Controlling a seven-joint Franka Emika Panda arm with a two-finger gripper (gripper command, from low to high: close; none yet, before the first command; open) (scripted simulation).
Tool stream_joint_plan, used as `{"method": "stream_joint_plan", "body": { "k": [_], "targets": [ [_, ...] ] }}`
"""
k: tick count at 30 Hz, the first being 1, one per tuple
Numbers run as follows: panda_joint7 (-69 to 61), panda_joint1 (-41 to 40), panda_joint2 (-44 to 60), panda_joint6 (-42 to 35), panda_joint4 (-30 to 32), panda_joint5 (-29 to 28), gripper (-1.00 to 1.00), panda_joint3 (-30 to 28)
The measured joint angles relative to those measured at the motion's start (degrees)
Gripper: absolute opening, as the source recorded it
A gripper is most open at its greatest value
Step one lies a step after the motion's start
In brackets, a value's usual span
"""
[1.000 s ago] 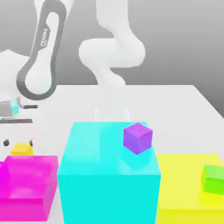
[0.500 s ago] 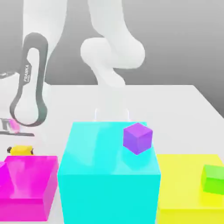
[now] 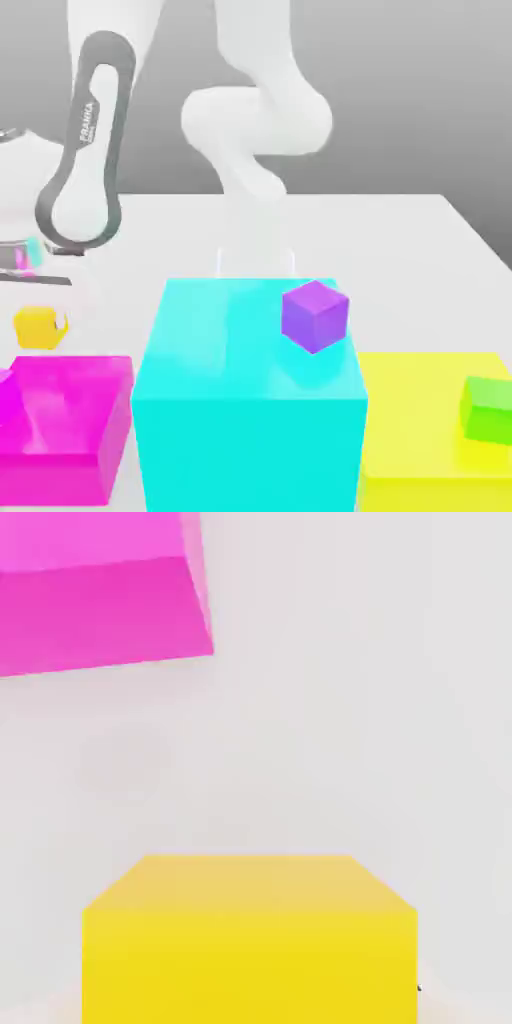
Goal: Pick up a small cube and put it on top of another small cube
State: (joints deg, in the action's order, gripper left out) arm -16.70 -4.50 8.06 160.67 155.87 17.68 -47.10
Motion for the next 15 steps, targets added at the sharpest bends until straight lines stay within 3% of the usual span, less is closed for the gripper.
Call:
{"method": "stream_joint_plan", "body": {
  "k": [10, 15],
  "targets": [
    [-0.3, 8.9, -3.4, -13.5, -14.5, -13.0, -1.00, 3.1],
    [-4.7, 20.5, -4.7, -20.6, -22.2, -19.7, -1.00, 8.8]
  ]
}}
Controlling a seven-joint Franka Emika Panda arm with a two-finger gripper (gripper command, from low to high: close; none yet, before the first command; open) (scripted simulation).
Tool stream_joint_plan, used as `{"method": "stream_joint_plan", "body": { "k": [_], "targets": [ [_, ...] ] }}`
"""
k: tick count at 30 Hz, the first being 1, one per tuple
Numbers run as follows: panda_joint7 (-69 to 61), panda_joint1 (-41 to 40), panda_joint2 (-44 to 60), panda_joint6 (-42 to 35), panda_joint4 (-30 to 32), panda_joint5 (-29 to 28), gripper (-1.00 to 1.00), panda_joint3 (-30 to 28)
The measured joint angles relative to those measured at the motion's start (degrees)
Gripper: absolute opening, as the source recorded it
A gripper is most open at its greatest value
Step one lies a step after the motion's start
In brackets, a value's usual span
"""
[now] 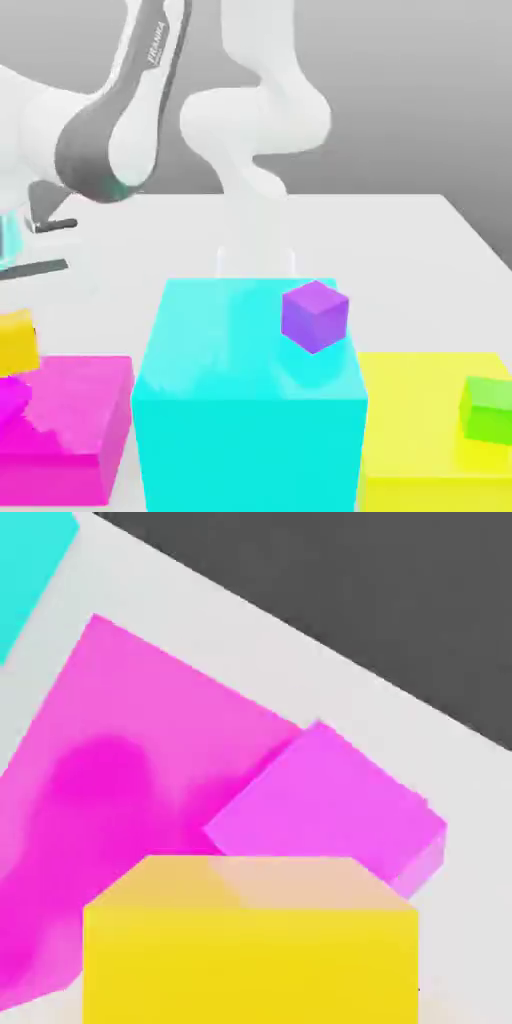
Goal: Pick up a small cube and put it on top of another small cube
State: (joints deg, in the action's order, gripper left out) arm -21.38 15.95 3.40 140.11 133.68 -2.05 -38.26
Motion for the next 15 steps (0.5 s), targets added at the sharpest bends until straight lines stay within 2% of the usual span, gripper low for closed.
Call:
{"method": "stream_joint_plan", "body": {
  "k": [3, 9, 15],
  "targets": [
    [-2.8, 7.2, -1.0, -3.7, -4.1, -4.3, -1.00, 3.3],
    [-11.7, 22.5, -2.0, -6.5, -5.5, -5.0, -1.00, 10.8],
    [-21.9, 35.6, -1.7, -5.7, -1.8, 0.9, -1.00, 17.1]
  ]
}}
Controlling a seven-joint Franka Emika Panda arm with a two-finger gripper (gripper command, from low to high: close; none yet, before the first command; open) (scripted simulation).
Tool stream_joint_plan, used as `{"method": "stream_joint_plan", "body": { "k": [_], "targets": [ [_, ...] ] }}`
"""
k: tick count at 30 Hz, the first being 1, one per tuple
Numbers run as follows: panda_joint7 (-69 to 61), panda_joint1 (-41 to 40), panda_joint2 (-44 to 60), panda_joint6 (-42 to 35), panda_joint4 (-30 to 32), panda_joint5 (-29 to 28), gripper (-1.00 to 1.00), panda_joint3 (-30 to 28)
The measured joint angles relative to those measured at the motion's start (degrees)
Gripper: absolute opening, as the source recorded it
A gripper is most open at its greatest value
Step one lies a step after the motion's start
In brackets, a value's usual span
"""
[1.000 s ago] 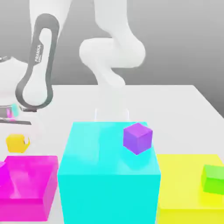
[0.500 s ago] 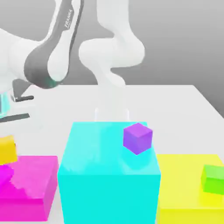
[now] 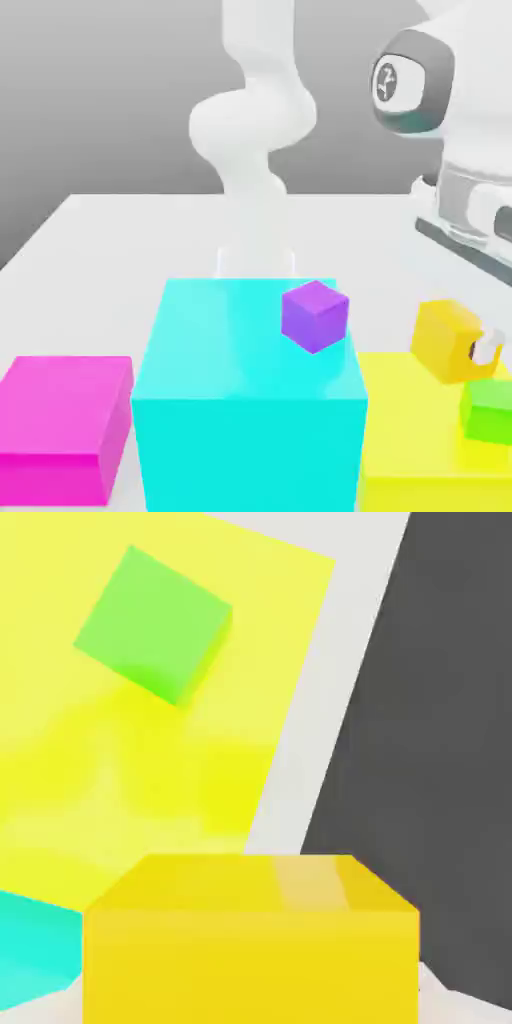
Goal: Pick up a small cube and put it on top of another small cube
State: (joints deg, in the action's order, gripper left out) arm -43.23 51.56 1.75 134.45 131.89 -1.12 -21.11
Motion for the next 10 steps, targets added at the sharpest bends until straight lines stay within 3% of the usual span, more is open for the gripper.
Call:
{"method": "stream_joint_plan", "body": {
  "k": [4, 5, 10],
  "targets": [
    [-4.6, 1.2, 5.4, 6.6, 2.5, 5.1, -1.00, 1.2],
    [-5.3, 1.0, 7.0, 8.5, 2.9, 6.1, 1.00, 1.4],
    [-5.3, 1.0, 7.0, 8.5, 2.9, 6.1, 1.00, 1.4]
  ]
}}
